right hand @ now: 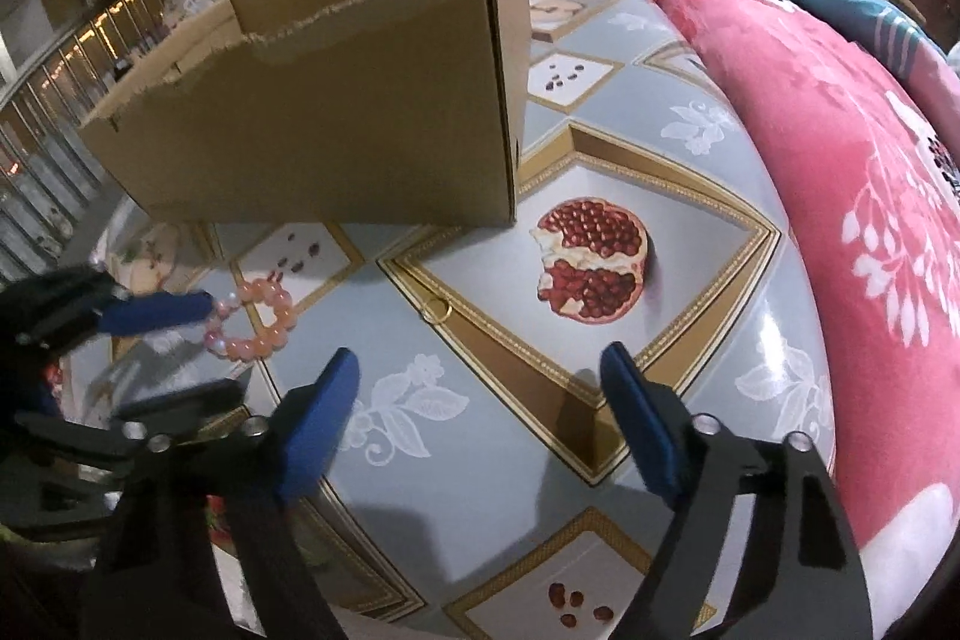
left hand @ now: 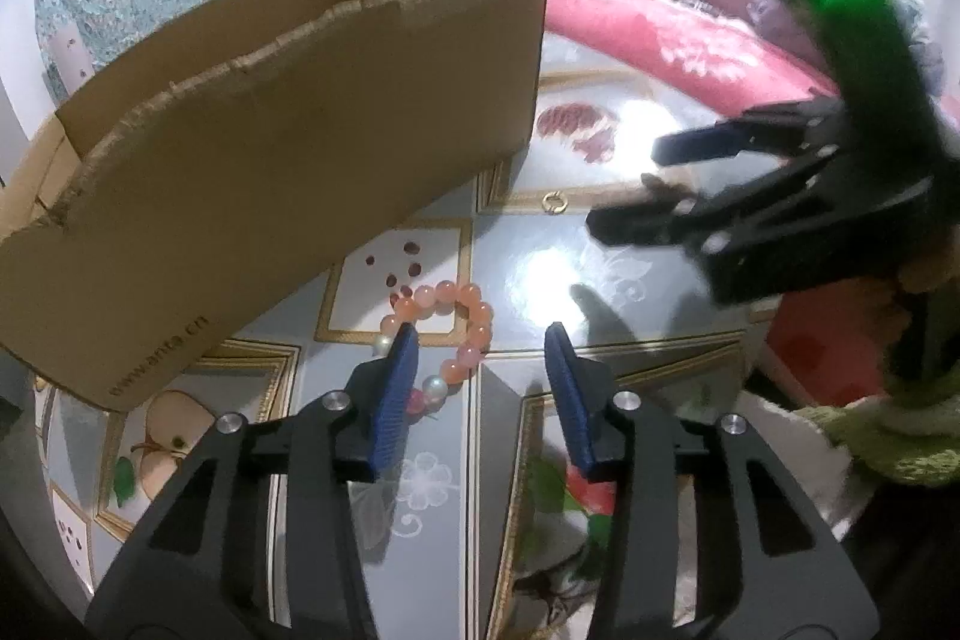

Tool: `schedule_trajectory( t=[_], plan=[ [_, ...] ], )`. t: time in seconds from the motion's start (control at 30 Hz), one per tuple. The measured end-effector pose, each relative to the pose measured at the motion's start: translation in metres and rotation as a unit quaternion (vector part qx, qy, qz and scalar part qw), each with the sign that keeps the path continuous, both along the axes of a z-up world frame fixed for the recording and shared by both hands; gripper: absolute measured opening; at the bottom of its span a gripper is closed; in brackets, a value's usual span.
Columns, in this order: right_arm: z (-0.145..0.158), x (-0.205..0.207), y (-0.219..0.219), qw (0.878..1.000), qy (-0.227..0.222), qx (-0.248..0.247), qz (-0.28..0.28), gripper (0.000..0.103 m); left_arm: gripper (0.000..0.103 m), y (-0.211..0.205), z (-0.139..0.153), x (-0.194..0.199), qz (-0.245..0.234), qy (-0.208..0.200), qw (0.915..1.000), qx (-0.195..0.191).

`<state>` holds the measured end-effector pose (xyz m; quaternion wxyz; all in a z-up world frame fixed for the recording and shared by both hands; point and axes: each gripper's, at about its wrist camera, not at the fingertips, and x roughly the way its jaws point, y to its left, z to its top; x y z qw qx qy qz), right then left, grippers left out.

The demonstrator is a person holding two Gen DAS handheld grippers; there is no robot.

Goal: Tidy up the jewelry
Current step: 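Grasp the pink bead bracelet with the left tool while the right tool grasps the gold ring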

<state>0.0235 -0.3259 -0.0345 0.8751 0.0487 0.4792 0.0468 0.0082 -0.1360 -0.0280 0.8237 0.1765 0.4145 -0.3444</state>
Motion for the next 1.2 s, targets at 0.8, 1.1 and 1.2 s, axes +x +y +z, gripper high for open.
schedule_trajectory(
  t=[0.8, 1.1, 1.2],
  plan=[
    [-0.010, 0.018, 0.013, 0.999, -0.010, -0.009, 0.031, 0.032, 0.008, 0.041, -0.012, 0.031, 0.080, 0.021, 0.9966, 0.002],
    [-0.012, 0.022, 0.024, 0.998, -0.017, -0.031, 0.057, 0.013, 0.008, 0.050, -0.012, 0.034, 0.095, 0.024, 0.9952, 0.001],
    [-0.011, 0.022, 0.025, 0.998, -0.014, -0.026, 0.056, 0.013, 0.008, 0.049, -0.012, 0.034, 0.096, 0.024, 0.9951, 0.001]
  ],
)
